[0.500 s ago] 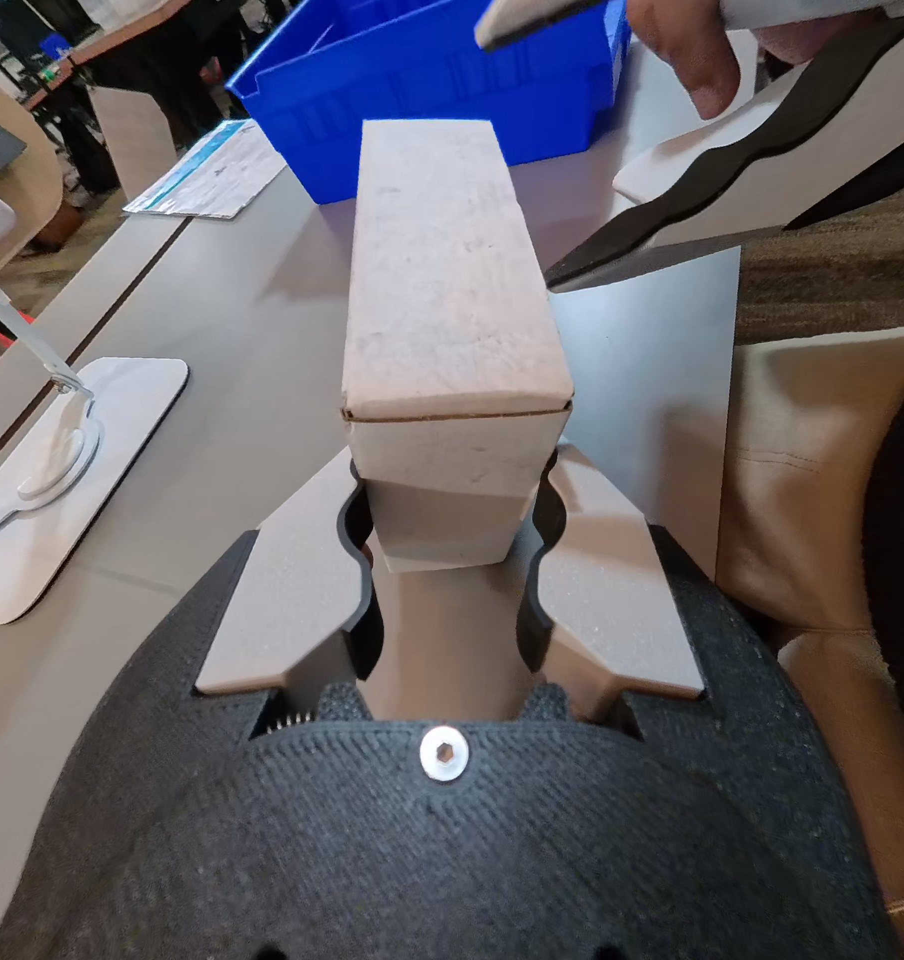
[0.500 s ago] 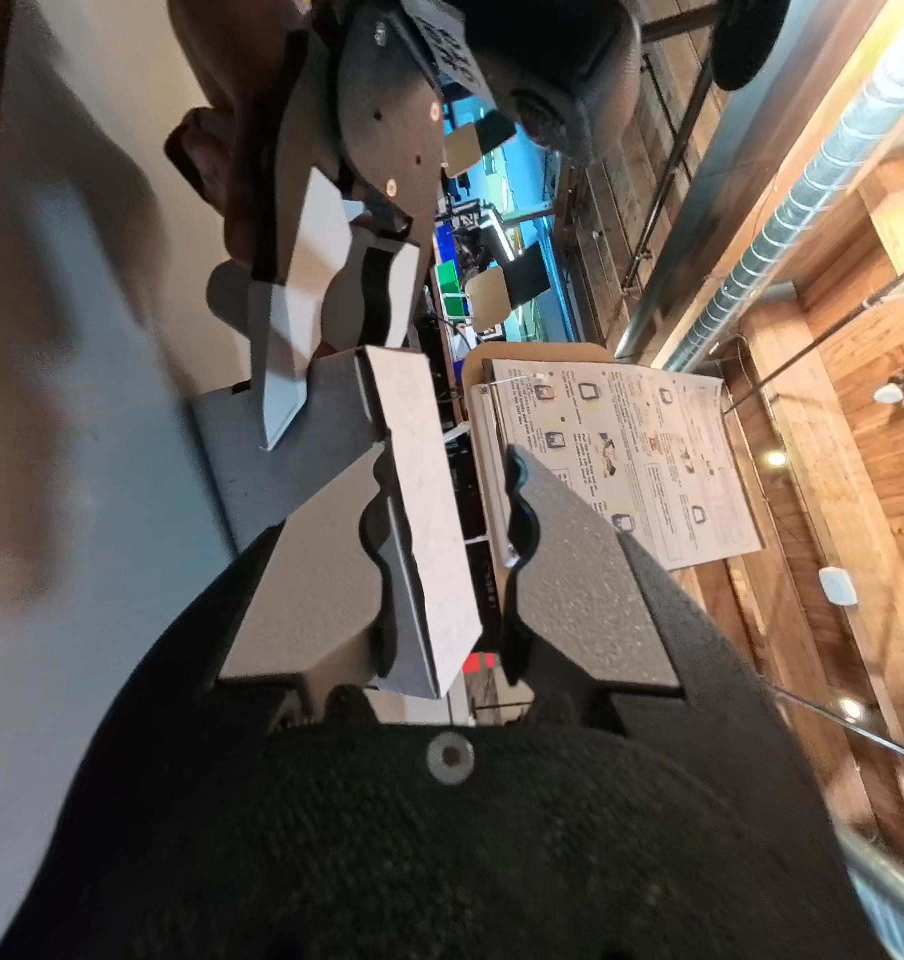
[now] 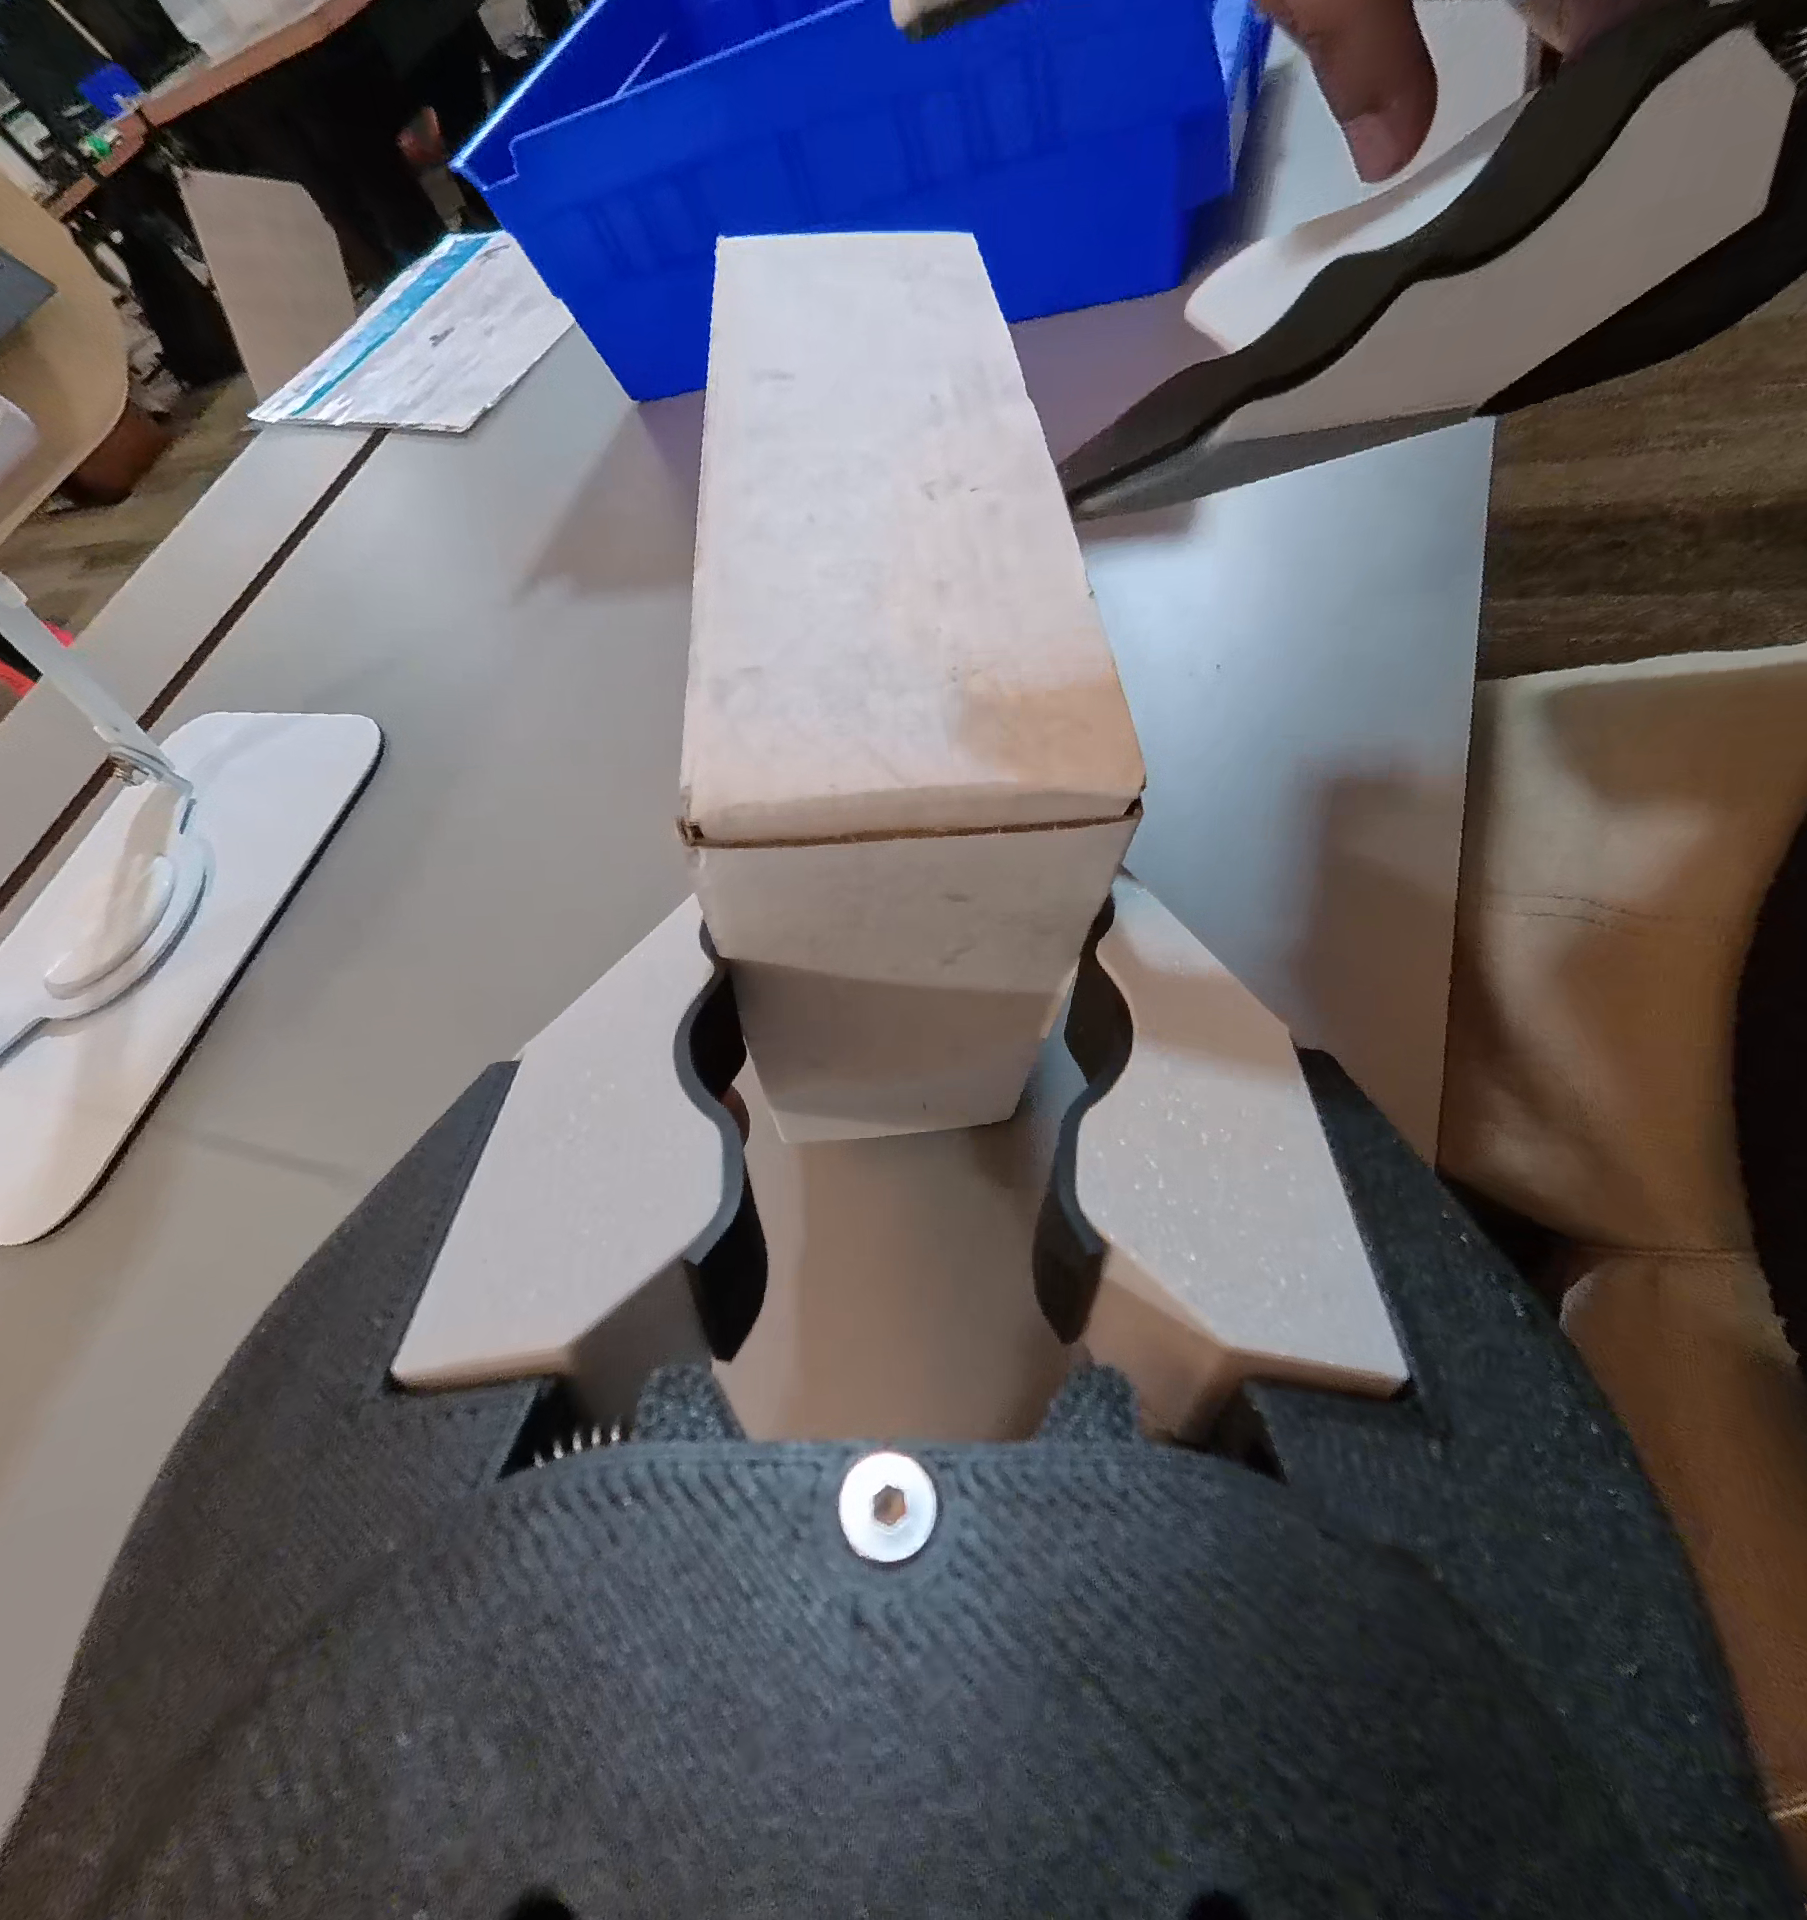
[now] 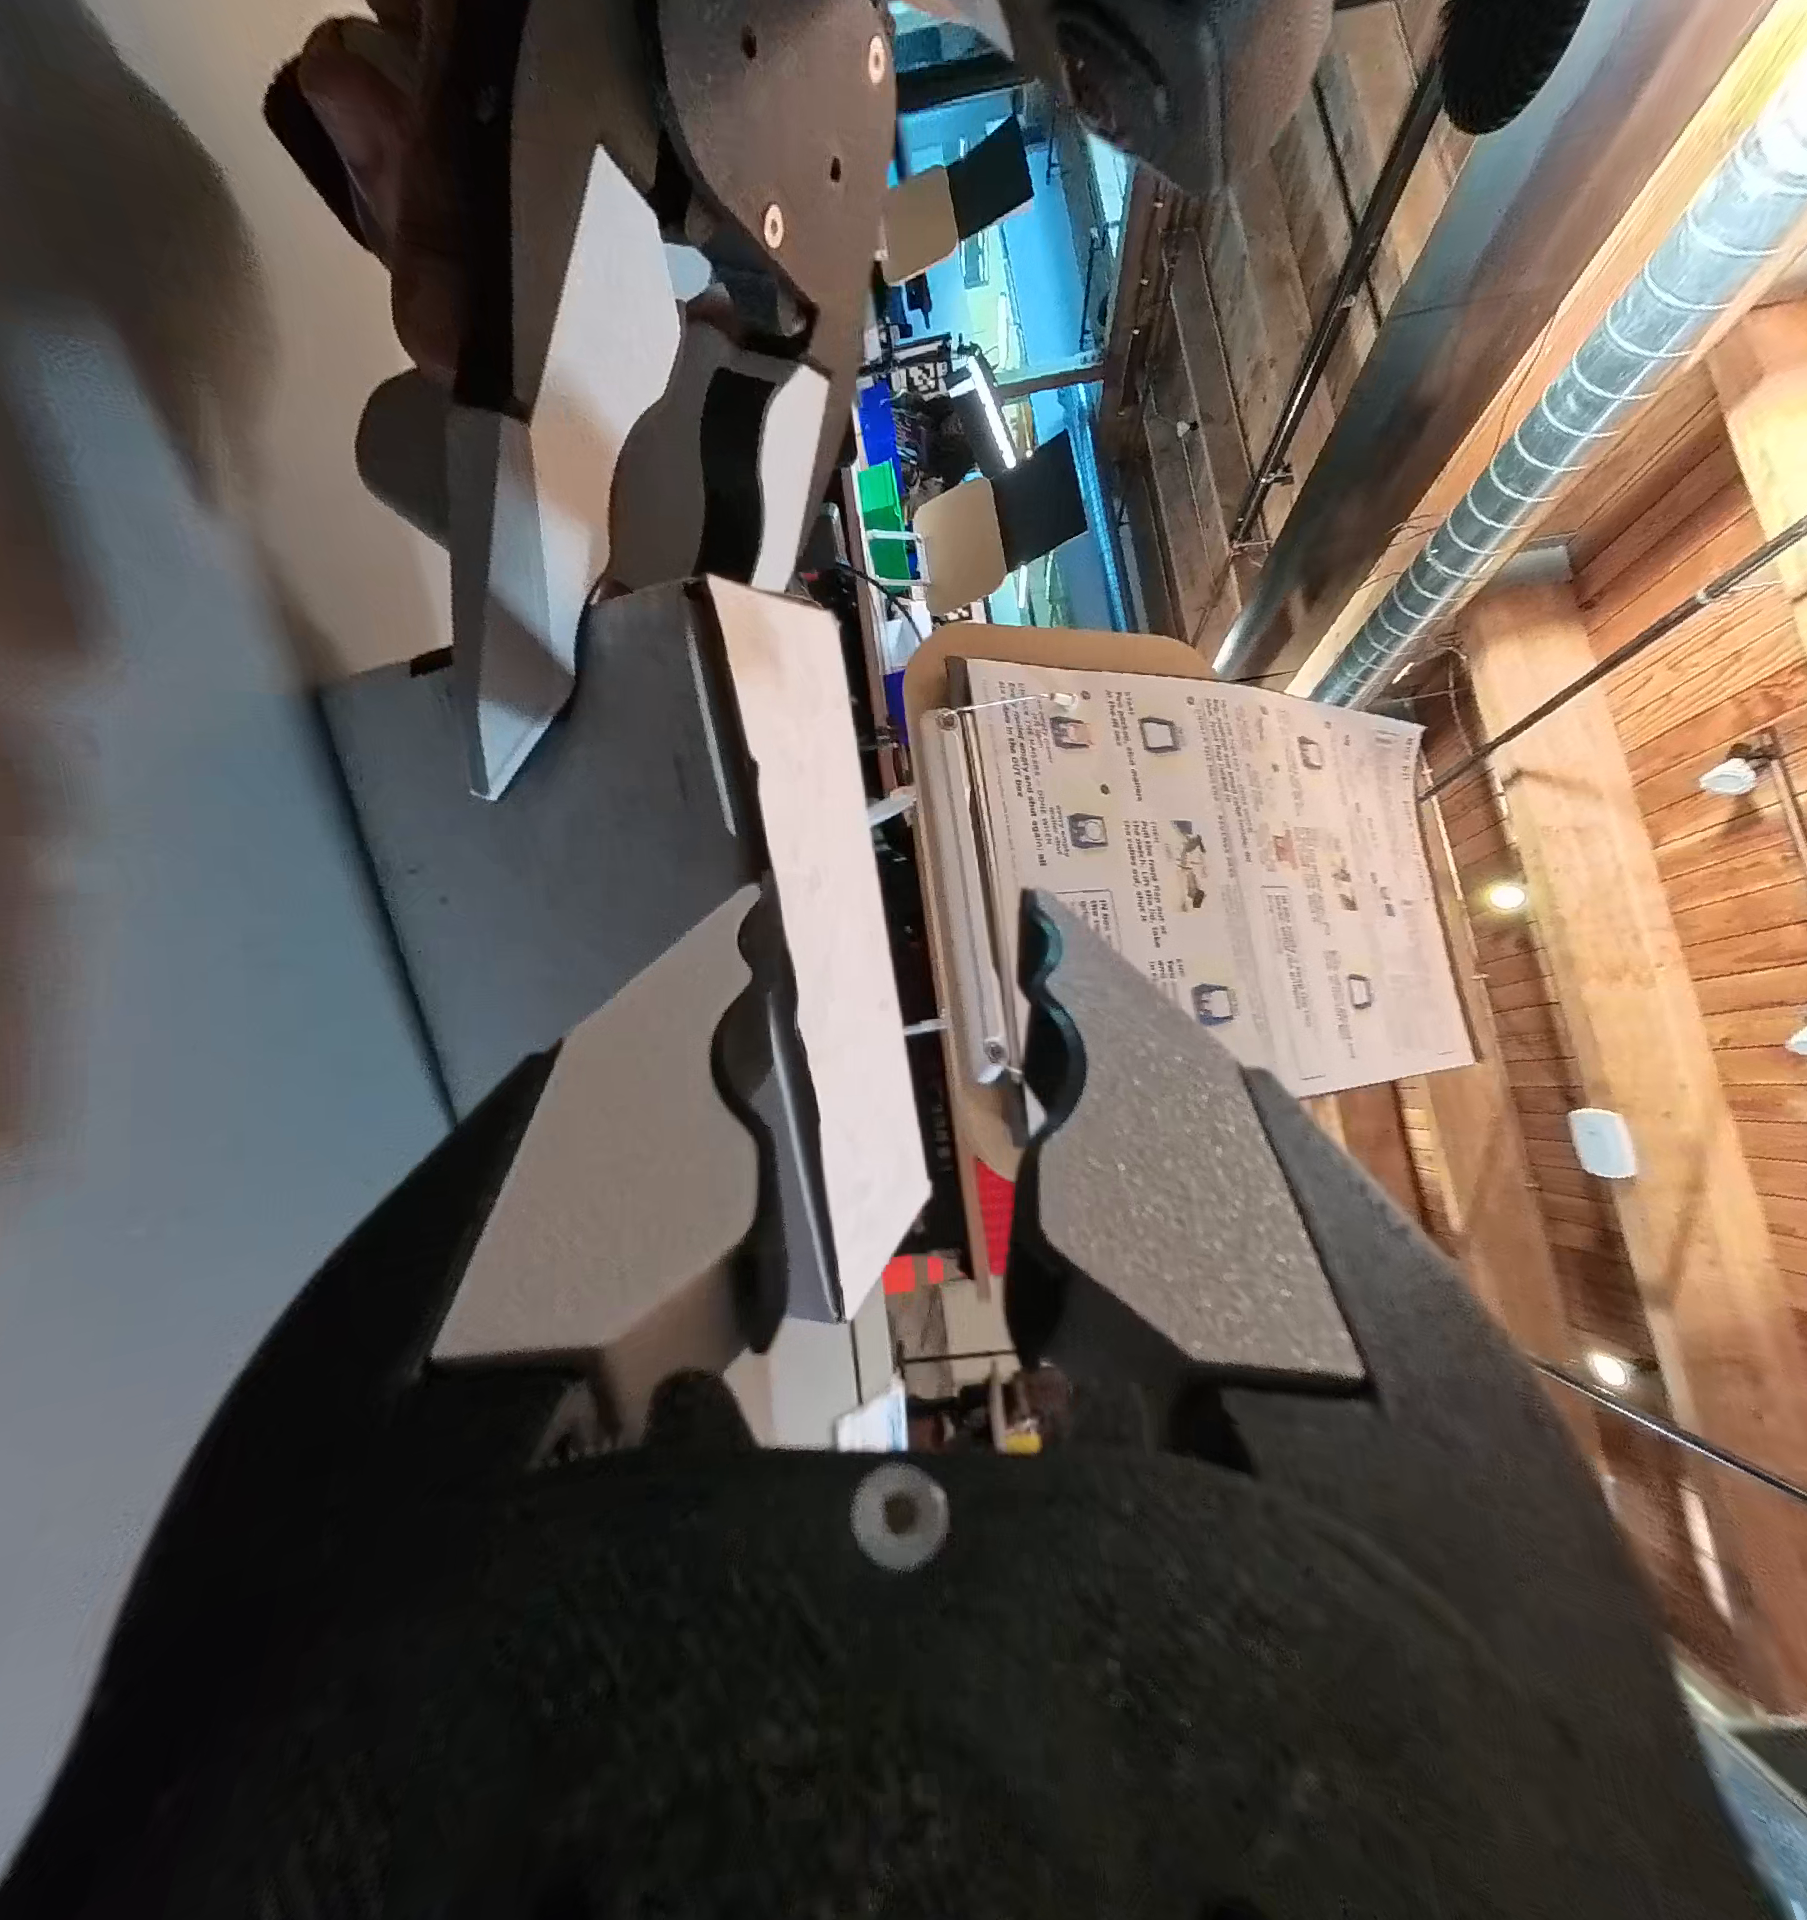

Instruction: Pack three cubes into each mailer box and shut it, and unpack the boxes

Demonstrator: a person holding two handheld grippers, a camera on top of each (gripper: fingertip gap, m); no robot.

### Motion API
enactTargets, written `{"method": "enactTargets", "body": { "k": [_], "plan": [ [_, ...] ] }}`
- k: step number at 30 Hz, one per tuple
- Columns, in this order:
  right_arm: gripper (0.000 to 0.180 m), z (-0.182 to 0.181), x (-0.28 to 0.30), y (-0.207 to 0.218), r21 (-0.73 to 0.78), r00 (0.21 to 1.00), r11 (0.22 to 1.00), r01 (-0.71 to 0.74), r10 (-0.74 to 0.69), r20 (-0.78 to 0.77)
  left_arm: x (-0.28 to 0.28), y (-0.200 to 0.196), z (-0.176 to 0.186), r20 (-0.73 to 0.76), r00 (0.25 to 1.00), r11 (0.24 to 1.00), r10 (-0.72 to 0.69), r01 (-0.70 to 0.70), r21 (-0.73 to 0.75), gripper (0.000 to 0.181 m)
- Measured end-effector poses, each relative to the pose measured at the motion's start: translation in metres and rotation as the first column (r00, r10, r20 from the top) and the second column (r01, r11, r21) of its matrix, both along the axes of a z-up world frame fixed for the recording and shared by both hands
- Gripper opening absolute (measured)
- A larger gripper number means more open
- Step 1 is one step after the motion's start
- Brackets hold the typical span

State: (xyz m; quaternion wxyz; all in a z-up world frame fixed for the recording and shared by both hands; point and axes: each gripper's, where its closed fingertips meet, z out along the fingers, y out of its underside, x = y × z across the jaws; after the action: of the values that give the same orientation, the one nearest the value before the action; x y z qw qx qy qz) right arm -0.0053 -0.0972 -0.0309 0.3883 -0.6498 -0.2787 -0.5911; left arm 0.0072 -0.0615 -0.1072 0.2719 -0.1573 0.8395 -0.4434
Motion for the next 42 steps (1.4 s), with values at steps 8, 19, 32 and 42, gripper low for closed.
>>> {"method": "enactTargets", "body": {
  "k": [8,19,32,42],
  "plan": [
    [0.046,0.008,0.005,-0.004,0.020,0.998,0.999,0.048,-0.049,0.036,-0.002,-0.003,0.001,-0.019,1.000,1.000,-0.002,0.002,-0.006,0.062],
    [0.003,0.028,-0.001,-0.006,0.087,0.999,0.996,0.023,-0.027,0.037,-0.008,-0.011,-0.002,0.047,0.998,0.996,-0.045,0.041,0.081,0.062],
    [0.001,0.014,-0.001,-0.001,0.072,0.999,0.997,0.022,-0.019,-0.045,0.012,0.010,-0.004,0.181,0.983,0.992,0.038,-0.058,0.109,0.067],
    [0.001,0.015,0.003,0.001,0.103,0.993,0.993,0.058,-0.046,-0.109,-0.003,0.004,0.048,0.166,0.986,0.976,0.013,0.024,-0.214,0.093]
  ]
}}
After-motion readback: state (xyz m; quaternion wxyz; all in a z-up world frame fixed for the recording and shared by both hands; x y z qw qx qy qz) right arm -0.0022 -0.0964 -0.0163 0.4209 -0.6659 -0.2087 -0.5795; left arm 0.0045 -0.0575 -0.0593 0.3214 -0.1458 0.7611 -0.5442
